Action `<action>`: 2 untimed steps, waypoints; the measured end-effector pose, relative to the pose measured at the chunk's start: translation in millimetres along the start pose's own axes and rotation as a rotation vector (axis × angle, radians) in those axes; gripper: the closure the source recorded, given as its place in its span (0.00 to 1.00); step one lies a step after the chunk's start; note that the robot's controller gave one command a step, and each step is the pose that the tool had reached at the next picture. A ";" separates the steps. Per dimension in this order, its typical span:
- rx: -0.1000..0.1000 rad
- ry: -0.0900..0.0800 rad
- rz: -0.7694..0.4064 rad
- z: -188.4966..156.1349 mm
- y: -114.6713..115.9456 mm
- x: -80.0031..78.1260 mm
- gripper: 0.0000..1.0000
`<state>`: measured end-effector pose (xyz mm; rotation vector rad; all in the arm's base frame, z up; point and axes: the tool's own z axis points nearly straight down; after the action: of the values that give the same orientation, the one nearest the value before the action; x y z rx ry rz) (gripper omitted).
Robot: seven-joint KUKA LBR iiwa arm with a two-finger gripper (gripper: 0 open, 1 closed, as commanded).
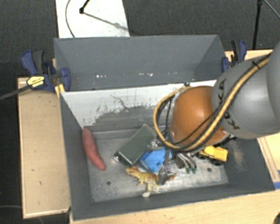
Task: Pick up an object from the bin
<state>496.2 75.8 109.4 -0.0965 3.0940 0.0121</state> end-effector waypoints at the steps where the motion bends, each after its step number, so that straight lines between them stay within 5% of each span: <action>1: 0.006 0.042 -0.018 39.2 23.1 -54.3 1.00; 2: 0.007 0.071 -0.018 41.1 23.6 -47.5 0.00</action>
Offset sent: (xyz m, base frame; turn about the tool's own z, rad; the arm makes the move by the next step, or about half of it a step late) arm 0.0000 0.0000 0.0000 0.0000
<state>544.0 102.8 70.7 -0.1272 3.1637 -0.0035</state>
